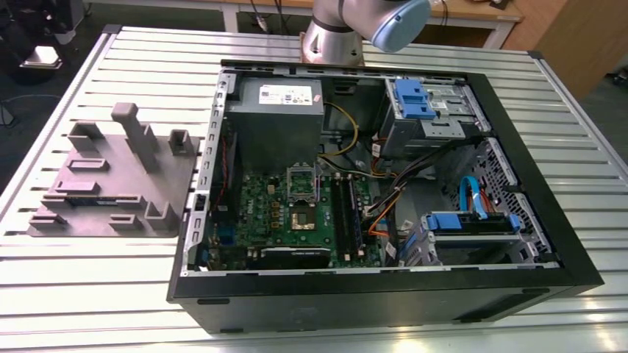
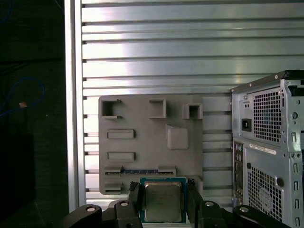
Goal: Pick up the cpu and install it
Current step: 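Pick up the cpu and move it towards the insertion slot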
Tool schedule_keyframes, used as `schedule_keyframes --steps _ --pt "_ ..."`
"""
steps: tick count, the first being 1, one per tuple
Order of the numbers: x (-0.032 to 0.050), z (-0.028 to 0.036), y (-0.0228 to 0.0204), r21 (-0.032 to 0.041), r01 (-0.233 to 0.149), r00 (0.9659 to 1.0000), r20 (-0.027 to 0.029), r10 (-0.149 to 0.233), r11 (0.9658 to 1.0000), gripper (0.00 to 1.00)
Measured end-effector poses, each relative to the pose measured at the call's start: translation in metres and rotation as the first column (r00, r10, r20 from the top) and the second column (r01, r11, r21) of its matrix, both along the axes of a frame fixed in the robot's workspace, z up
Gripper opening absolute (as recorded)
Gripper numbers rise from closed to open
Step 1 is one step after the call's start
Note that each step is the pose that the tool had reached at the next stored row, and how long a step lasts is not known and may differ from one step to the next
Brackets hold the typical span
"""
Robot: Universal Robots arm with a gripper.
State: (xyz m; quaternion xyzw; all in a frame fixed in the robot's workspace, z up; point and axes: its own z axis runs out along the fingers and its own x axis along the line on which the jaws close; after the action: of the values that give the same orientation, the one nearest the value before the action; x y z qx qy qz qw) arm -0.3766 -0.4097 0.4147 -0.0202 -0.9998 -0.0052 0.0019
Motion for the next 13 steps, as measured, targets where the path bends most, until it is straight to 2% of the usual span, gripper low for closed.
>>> schedule_keyframes --steps 8,10,13 --pt "0.0019 0.0001 0.0 -0.0001 0.0 1.0 -0.0001 0.0 1.0 0.47" --pt "0.0096 0.0 0.0 -0.0001 0.0 1.0 -0.0001 0.0 1.0 0.47" --pt "0.0098 0.0 0.0 -0.0001 0.0 1.0 -0.0001 0.0 1.0 0.47"
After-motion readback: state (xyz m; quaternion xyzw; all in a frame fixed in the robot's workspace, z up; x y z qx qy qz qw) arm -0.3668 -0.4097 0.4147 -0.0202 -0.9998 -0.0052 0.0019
